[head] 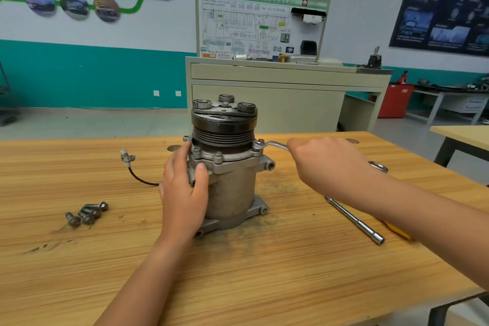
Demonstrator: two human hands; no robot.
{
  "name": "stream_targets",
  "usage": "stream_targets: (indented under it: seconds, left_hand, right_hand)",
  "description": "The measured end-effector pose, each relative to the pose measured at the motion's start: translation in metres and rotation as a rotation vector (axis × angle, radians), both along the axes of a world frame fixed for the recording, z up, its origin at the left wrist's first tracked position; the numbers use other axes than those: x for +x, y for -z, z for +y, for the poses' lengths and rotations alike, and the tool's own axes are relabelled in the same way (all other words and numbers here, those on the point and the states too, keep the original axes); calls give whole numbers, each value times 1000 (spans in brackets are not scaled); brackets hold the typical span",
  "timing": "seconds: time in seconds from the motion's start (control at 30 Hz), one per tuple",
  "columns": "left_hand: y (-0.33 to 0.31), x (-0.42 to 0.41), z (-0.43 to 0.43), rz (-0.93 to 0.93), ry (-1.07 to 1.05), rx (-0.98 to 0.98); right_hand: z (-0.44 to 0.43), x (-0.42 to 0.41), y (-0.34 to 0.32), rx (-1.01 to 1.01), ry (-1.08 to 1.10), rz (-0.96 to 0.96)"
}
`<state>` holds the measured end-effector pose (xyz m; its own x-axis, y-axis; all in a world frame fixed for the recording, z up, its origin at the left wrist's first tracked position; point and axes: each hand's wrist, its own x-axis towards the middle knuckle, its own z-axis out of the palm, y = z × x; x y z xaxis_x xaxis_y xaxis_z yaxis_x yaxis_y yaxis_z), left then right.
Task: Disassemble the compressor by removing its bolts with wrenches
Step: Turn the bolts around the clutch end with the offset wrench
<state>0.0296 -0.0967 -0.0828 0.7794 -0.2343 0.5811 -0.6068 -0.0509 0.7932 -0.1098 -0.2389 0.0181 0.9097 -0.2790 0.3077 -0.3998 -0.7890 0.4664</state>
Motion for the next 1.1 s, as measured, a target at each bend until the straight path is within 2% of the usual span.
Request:
stream_targets:
  seconds: [0.13,0.33,0.43,0.53,0.83,1.0,1.03,1.1]
  left_hand:
    - [0,0,0,11,1,5]
    - [0,2,1,8,5,8]
    - [2,2,1,13,1,9]
    - [1,2,1,6,9,11]
    - [2,2,0,12,18,12]
    - [2,3,0,18,21,10]
    - [2,3,0,16,20,8]
    - [2,2,0,11,17,8]
  right_hand:
    - [24,2,-10,-110,21,128]
    - [7,11,-30,-163,-8,235]
    - [-12,20,-43,-307,-69,367]
    - [-30,34,-48,-388,-88,391]
    - [-54,87,-10,-196,-222,90]
    - [-52,42,12,153,-341,-340]
    - [-47,30,16,182,-370,-377]
    - [-40,10,21,184,-357,-320]
